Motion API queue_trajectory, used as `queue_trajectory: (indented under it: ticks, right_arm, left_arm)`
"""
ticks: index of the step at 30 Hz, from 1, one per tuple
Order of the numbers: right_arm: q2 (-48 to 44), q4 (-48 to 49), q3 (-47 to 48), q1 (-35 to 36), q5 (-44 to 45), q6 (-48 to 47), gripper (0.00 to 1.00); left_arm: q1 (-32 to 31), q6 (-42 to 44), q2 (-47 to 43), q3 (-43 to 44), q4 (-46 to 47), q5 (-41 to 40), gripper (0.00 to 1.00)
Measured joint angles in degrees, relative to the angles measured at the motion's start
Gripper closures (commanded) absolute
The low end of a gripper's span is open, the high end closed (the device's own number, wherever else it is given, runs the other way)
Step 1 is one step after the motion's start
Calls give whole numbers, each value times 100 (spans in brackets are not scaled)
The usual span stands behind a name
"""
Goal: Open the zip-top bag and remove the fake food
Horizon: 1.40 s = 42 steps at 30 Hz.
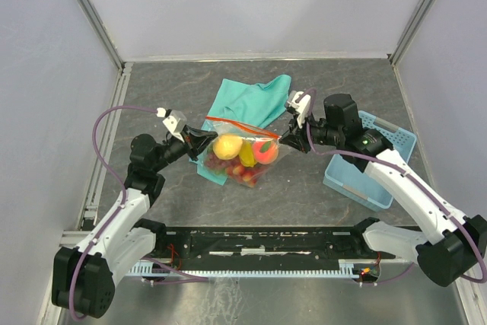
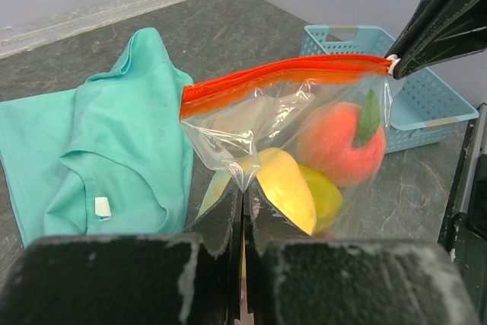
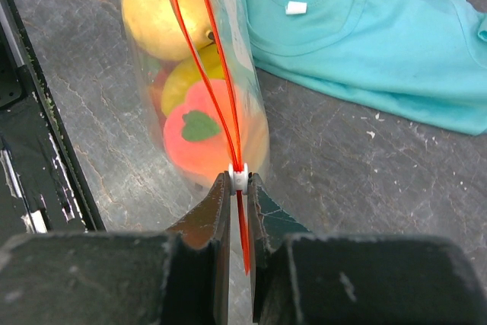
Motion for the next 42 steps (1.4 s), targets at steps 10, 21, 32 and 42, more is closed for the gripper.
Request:
queue_trajectory:
  ticks: [10, 21, 32, 42]
  right_arm:
    - [-223, -225, -197, -186, 262, 216, 86]
    - [-501, -435, -223, -243, -118, 426, 41]
    - [520, 39, 850, -55, -603, 1104, 46]
    - [1517, -24, 1502, 319, -243, 1123, 60]
  left_arm:
    - [0, 4, -11, 0, -133, -127, 97]
    - [17, 4, -9, 0, -85, -83, 97]
    - [37, 4, 70, 0, 46, 157, 97]
    - [37, 2, 83, 0, 74, 214, 97]
